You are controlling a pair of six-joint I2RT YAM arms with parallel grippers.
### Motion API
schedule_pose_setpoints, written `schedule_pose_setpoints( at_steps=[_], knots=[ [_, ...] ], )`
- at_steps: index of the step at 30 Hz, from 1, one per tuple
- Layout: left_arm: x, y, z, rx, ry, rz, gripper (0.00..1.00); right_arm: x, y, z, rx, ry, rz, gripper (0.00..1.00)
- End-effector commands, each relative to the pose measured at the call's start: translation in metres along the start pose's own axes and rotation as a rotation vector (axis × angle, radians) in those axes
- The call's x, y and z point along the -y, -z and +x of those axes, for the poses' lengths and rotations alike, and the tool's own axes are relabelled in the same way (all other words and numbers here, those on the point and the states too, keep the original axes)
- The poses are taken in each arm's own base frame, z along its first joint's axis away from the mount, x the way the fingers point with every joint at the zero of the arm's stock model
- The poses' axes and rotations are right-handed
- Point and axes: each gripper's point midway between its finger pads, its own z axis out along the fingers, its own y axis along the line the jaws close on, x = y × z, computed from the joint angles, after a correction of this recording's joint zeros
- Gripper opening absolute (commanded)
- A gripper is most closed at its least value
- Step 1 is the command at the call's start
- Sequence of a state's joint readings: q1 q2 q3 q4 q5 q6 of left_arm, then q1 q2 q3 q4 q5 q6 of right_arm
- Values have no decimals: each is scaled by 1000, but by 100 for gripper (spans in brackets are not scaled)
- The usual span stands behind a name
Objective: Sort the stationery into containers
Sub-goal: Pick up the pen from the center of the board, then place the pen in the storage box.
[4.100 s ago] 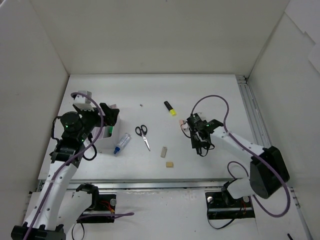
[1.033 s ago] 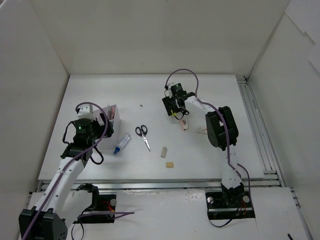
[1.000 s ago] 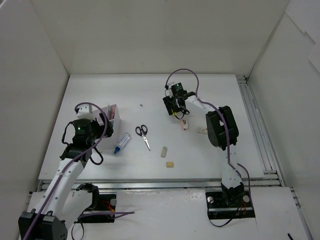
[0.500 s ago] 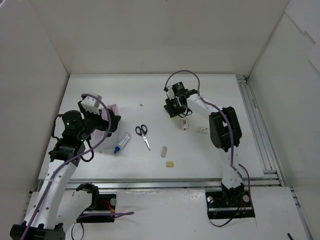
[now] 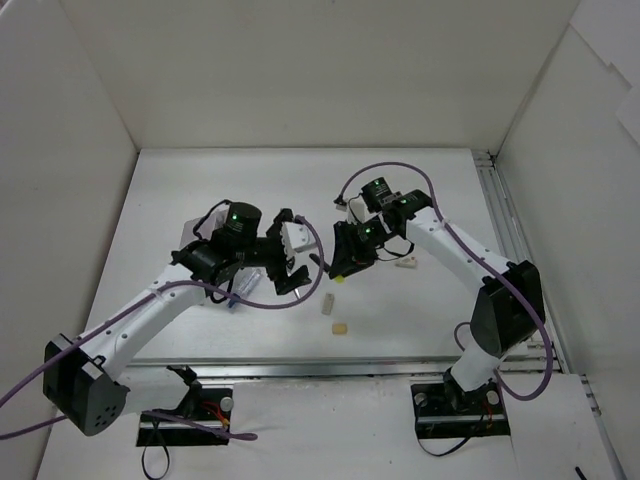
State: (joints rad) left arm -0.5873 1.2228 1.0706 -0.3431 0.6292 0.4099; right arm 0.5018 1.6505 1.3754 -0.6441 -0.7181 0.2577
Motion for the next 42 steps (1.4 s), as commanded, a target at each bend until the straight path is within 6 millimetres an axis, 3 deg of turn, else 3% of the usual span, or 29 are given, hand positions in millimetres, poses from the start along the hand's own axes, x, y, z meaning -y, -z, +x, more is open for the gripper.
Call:
schedule_pose_setpoints(
  at_steps=[1,5,6,9,17,19,23,25,26,29,31,32,34,35,36,37,38,39,40,41,42],
  knots=[
    [19,0,-45,89,-214,58,99,-47,14,30,-116,-95,-167,0],
    [29,-21,-37,17,-231,74,96,-68,18,39,-161,-102,-215,0],
    [28,-23,-40,9,-236,67,87,-71,20,37,-154,-105,-216,0],
    [36,-33,-35,-34,-223,104,82,-77,25,32,-135,-101,-223,0],
    [51,-44,-24,-82,-245,129,75,-89,34,18,-118,-113,-268,0],
    [50,-45,-23,-81,-245,119,69,-91,37,17,-109,-108,-273,0],
    [46,-47,-28,-75,-235,105,44,-88,37,20,-106,-105,-257,0],
    [44,-47,-33,-59,-234,93,23,-86,36,21,-106,-103,-252,0],
    [43,-47,-33,-58,-232,84,4,-85,35,22,-107,-99,-248,0],
    [36,-45,-38,-30,-219,29,0,-79,36,17,-73,-86,-204,4],
    [32,-41,-46,4,-201,-13,0,-78,43,12,-31,-52,-189,20],
    [27,-40,-38,3,-185,-32,0,-78,47,9,-8,-38,-182,25],
    [15,-27,-50,75,-151,-99,0,-72,59,-3,84,0,-118,44],
    [4,-21,-38,70,-112,-144,0,-68,63,-9,123,5,-94,50],
    [-7,-15,-43,110,-91,-192,0,-71,74,-16,190,26,-84,65],
    [-12,1,-49,156,-44,-242,0,-57,77,-23,237,6,-32,72],
    [-18,7,-36,152,-7,-285,0,-56,82,-26,269,5,-22,77],
    [-41,24,-38,194,19,-402,0,-53,89,-32,319,5,-19,87],
    [-46,45,-42,245,59,-466,0,-41,89,-33,341,-19,13,88],
    [-48,50,-22,236,83,-503,0,-35,88,-34,352,-30,24,92],
    [-61,79,-32,325,82,-603,0,-28,90,-37,374,-36,41,94]
  ],
)
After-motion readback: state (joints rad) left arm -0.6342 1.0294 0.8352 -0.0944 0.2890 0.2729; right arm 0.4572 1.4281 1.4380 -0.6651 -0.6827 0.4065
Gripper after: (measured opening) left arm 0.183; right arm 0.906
